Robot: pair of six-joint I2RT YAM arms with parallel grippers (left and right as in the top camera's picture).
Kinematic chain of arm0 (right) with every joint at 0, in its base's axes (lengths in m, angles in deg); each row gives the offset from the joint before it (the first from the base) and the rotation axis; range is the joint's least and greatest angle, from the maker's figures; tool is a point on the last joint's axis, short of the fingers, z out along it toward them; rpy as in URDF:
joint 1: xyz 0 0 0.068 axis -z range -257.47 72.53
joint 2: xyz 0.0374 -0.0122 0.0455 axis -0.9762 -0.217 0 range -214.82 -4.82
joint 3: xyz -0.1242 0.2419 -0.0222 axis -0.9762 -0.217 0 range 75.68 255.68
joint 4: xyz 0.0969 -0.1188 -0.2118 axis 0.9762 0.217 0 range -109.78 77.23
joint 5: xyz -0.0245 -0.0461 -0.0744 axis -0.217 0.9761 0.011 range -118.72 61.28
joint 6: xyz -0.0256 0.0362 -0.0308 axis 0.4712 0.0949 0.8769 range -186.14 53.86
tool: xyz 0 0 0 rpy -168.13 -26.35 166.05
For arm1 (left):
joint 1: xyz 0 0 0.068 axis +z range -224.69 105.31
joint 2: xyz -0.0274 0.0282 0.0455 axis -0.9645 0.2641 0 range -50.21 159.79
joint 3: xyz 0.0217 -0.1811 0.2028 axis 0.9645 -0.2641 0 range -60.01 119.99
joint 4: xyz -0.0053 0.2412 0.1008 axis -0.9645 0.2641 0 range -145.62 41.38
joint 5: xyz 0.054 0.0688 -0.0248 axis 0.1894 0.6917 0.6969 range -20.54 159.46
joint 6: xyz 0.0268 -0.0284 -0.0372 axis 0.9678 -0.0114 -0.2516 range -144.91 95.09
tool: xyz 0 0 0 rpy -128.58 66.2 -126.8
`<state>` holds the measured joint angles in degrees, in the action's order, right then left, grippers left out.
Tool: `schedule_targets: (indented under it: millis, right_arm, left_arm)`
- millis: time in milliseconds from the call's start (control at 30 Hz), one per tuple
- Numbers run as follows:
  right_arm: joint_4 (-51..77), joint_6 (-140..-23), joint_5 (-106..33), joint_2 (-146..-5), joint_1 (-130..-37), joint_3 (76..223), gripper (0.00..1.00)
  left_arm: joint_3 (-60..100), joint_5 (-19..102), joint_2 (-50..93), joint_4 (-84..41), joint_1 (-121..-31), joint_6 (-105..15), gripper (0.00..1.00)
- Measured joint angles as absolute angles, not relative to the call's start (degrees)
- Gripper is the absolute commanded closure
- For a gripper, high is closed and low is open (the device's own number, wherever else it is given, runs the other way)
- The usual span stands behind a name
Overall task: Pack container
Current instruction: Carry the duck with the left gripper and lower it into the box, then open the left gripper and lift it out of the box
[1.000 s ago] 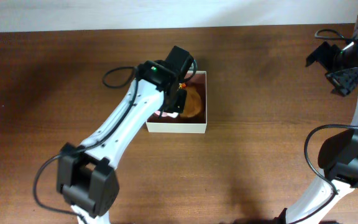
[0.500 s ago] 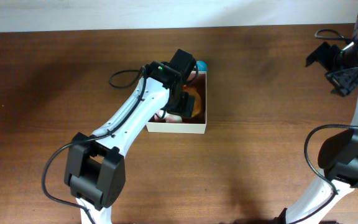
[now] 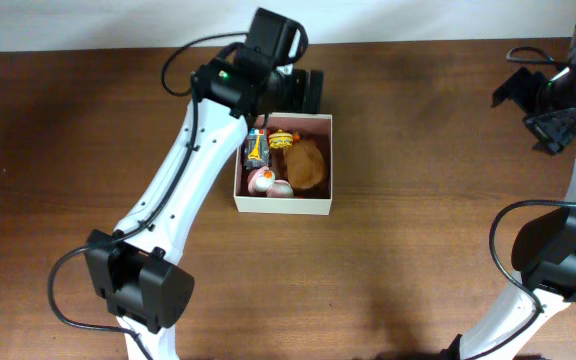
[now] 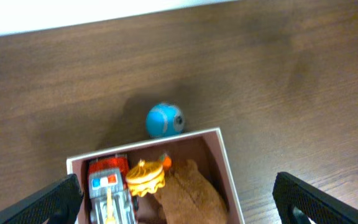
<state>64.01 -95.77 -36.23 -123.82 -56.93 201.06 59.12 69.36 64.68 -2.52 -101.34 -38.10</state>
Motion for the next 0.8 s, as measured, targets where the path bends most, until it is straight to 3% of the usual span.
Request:
schedule_targets:
  millis: [500, 667, 800]
  right_arm:
    - [64.01, -95.73, -36.23, -123.82, -56.93, 201.06, 0.01]
    - [64.01, -95.73, -36.23, -123.82, -56.93, 201.06, 0.01]
    - [64.01, -95.73, -36.23, -123.82, -56.93, 201.06, 0.01]
  left_arm:
    - [63.65, 68.4, 73.8, -6.28, -101.39, -34.89, 0.01]
    - [66.77, 72.46, 73.78, -8.33, -101.23, -33.08, 0.0]
    - [66.86, 78.28, 73.78, -2.47, -100.82, -32.16, 0.0]
